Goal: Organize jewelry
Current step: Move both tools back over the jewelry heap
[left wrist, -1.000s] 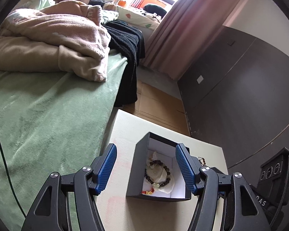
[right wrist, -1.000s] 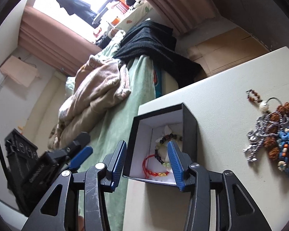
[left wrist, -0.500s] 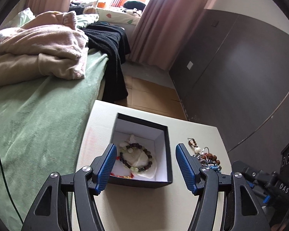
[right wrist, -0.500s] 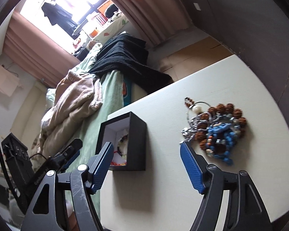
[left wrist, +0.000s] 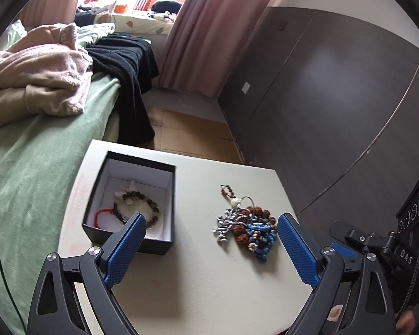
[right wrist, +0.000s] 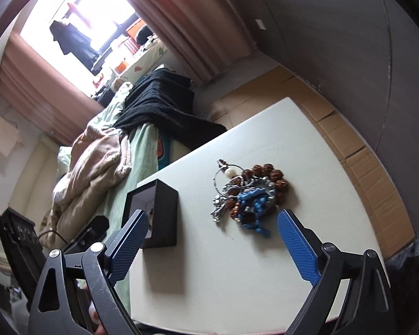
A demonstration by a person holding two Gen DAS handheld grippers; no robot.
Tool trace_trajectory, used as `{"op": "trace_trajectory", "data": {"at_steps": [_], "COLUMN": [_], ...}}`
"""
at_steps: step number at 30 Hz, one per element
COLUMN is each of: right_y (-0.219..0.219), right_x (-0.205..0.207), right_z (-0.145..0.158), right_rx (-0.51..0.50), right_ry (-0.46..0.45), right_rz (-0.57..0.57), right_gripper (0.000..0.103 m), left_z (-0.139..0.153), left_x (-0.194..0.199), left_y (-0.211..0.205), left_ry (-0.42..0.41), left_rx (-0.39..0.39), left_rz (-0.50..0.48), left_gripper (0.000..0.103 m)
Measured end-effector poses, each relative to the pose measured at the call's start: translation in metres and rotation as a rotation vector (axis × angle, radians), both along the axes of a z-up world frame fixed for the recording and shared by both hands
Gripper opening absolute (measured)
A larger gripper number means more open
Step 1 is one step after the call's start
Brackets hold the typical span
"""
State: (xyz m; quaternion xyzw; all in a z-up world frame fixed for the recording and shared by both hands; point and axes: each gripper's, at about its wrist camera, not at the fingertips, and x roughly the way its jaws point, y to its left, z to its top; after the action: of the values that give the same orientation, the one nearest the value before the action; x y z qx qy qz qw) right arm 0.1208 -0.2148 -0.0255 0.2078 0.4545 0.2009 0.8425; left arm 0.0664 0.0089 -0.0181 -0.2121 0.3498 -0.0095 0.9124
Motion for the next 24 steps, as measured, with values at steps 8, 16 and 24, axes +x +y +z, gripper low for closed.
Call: {"op": "trace_trajectory", "data": {"at_steps": [8, 16, 24], "right_y": [-0.035, -0.063, -0.080], "right_x": [0.003, 0.012, 0.021], "right_z": [0.003, 0.010, -0.004], "right_rx": [0.009, -0.001, -0.027], "right_ry": [0.013, 0.008, 0.077], "right_rz": [-0.081, -0.105, -0.164], "right_gripper": [0.094, 0.094, 0.094], "left_z": [0.013, 0.002, -0.015], "left_x": [0.011, 0.045, 0.061], "left_y": [-0.038, -0.066, -0.079], "left_ry": [-0.005, 0.129, 0.143], "left_rx": [0.070, 0.098, 0.102], "left_rz": [-0.083, -0.161, -0.199], "left_gripper": [0.095, 0.095, 0.081]}}
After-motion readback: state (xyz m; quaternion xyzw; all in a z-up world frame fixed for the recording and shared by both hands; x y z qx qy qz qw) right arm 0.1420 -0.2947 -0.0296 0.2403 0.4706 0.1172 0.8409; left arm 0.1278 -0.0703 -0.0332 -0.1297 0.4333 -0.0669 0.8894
